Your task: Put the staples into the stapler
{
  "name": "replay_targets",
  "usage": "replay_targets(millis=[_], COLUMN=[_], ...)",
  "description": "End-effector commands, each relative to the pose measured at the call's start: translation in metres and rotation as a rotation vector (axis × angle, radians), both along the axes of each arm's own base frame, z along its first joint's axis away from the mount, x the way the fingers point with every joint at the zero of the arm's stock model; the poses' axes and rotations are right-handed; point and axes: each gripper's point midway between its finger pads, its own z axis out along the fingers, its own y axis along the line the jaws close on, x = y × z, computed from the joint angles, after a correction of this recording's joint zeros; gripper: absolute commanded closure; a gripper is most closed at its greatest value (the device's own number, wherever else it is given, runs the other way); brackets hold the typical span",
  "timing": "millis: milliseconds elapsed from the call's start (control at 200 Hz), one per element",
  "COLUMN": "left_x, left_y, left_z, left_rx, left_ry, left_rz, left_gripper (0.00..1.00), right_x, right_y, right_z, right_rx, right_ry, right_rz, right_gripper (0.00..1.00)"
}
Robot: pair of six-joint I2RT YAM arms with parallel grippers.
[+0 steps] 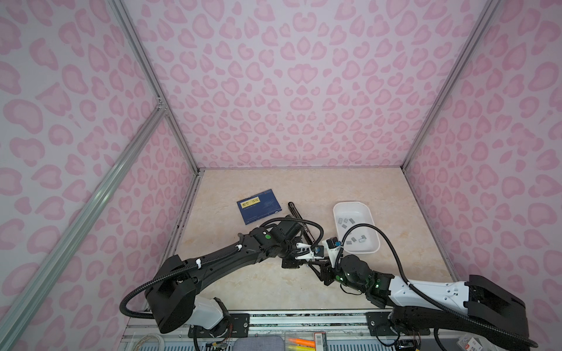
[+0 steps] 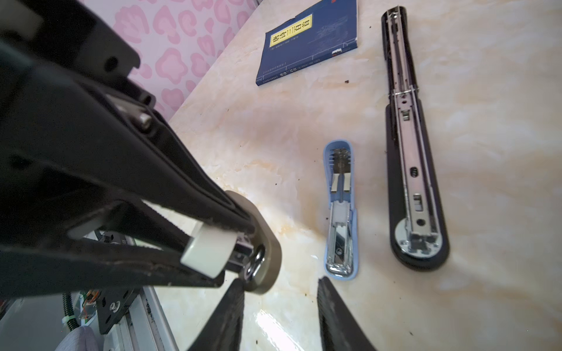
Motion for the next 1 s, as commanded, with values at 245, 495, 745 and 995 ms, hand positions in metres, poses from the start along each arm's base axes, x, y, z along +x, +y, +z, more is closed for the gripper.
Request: replay_targets(millis=[245, 495, 745, 995], left_x=[-0.013, -0.022, -0.046, -0.065], left_y=[-0.007, -0.007, -0.007, -0.006], left_z=[0.020, 0.029, 0.055, 0.073], left_rx=[-0.080, -0.116, -0.253, -0.348], left_ry=[0.011, 0.016, 0.037, 0.045], left_rz=[-0.064, -0.099, -0.189, -0.274], left_gripper=[0.96, 0.96, 0.96, 0.96], right_x=[0.012, 0.010, 0.005, -0.008], right_y=[0.004, 0.006, 0.010, 0.025], right_z=[-0.006, -0.004, 0.003, 0.028], right_rx=[-0.008, -0.001, 0.019, 0.070], right_ry=[-0.006, -0.012, -0.053, -0.136], right_rz=[-0.054, -0.038, 0.011, 0.065], right_gripper=[0.71, 0.71, 0.67, 0.68])
